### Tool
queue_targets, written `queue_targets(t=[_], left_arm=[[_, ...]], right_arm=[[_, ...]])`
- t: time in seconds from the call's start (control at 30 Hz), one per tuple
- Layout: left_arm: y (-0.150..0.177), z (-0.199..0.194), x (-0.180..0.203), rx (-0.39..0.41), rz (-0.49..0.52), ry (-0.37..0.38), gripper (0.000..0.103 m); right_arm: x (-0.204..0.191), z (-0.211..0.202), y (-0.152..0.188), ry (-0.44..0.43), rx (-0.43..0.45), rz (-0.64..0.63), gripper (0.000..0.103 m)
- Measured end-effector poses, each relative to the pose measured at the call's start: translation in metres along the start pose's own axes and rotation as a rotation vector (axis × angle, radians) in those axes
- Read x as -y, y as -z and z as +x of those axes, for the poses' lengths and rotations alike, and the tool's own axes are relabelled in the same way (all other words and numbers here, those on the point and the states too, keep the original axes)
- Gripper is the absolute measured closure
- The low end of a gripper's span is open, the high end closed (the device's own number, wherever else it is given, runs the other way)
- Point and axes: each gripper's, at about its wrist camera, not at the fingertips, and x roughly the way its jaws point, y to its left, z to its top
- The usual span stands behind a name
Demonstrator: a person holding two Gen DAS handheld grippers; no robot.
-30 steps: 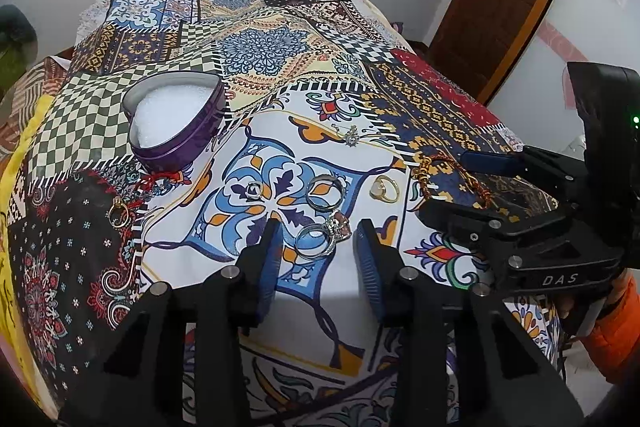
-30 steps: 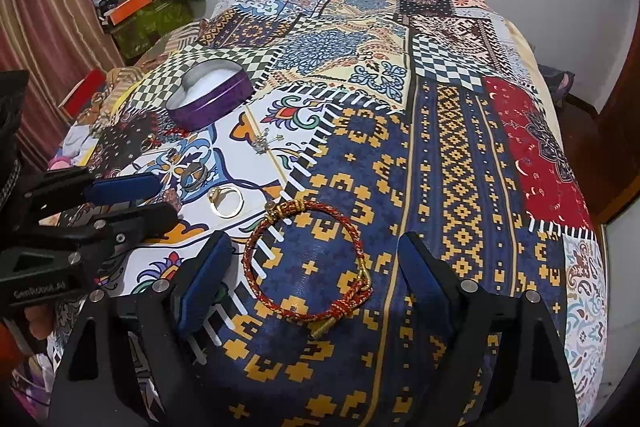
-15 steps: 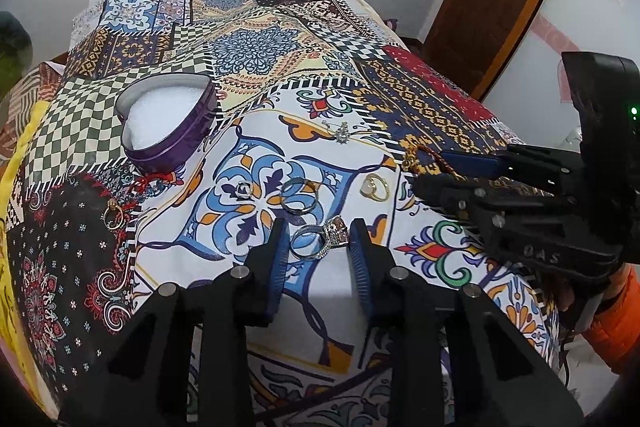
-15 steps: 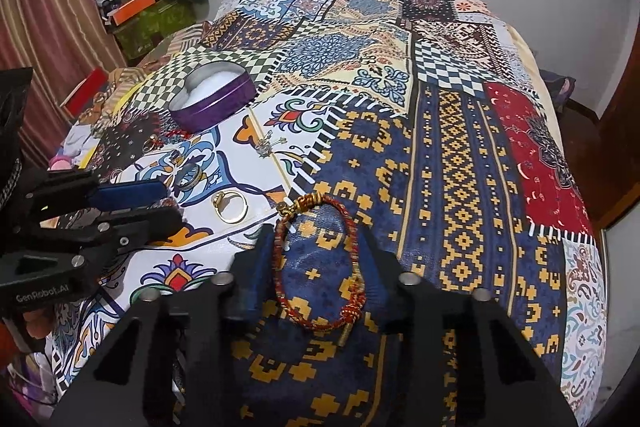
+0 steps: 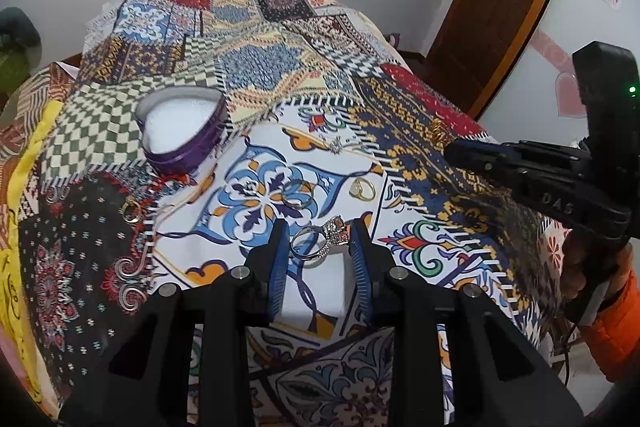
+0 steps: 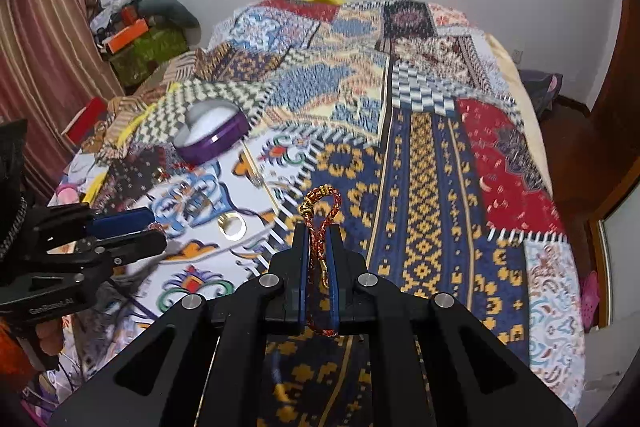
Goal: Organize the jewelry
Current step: 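Grasp the red braided bracelet with the right tool while the left tool grasps a silver ring, then carry both items over the purple heart tin and open both tools to drop them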
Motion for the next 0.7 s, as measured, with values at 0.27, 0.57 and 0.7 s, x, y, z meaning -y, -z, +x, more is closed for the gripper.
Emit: queue_targets(t=[0.27, 0.57, 0.7], left_arm=[[-0.014, -0.033, -0.01, 0.092, -0.009, -0.05, 0.073], [-0.033, -0.063, -0.034, 0.193, -0.011, -0.132, 0.073], [-0.041, -0.067, -0.047, 0.214, -0.019, -0.162, 0.073]], right_arm=[[-0.022, -0.019, -0.025, -0.021, 0.084, -0.029, 0.095], [-0.054, -0.021, -0.058, -0.059, 0.156, -0.088, 0.095], [-0.067, -0.017, -0.076, -0.081, 0.176, -0.111, 0.095]])
